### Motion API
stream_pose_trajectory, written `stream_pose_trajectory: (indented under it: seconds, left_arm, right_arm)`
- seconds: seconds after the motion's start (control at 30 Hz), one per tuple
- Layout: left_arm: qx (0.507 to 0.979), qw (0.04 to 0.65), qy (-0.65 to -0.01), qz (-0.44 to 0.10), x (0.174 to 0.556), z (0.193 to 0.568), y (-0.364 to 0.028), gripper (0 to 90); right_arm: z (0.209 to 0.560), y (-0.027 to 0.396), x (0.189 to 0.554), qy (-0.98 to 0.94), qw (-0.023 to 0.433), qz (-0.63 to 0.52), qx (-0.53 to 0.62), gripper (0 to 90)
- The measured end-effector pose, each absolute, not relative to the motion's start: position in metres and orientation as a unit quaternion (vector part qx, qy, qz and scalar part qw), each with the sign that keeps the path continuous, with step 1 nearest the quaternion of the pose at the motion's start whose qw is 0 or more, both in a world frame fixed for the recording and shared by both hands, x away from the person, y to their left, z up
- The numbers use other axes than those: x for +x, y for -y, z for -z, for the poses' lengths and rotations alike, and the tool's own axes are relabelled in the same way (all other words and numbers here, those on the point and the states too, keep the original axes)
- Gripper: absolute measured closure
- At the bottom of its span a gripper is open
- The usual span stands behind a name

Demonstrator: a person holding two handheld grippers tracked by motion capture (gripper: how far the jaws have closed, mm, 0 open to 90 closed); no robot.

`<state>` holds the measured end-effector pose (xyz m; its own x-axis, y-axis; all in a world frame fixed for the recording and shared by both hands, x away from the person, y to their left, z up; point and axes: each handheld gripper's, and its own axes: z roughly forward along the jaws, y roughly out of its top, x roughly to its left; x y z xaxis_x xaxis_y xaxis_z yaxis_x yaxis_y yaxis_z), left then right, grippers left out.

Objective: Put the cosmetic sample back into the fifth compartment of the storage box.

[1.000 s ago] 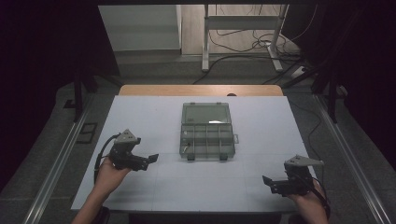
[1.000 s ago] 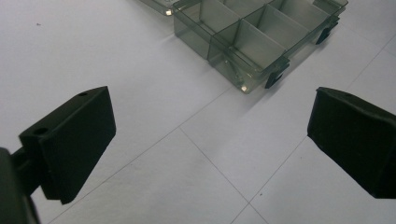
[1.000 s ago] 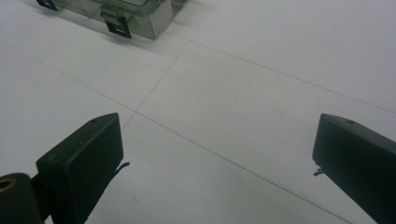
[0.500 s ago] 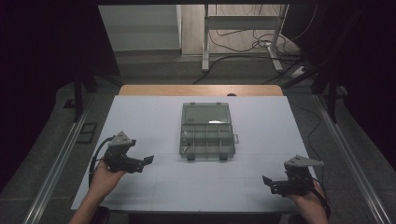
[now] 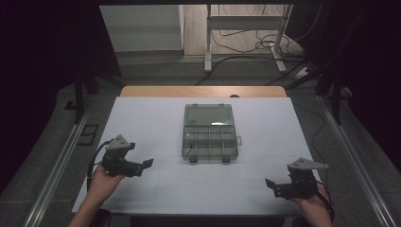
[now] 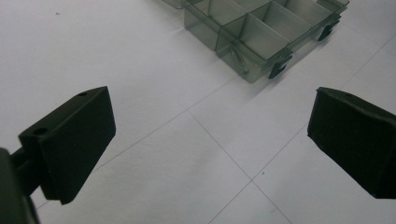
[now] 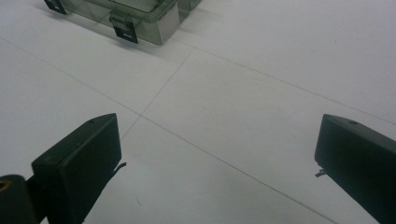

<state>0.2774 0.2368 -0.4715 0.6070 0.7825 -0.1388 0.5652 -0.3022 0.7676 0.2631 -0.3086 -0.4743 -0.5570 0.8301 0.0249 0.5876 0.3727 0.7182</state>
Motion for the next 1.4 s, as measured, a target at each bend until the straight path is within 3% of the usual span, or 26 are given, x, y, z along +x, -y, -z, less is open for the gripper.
stream_pose_trajectory:
  seconds: [1.4]
  left_arm:
    - [0.766, 0.425, -0.46, -0.146, 0.242, 0.476, -0.276, 1.3]
  right_arm:
    - [0.475, 0.308, 0.264, -0.812, 0.172, -0.343, 0.44, 1.1]
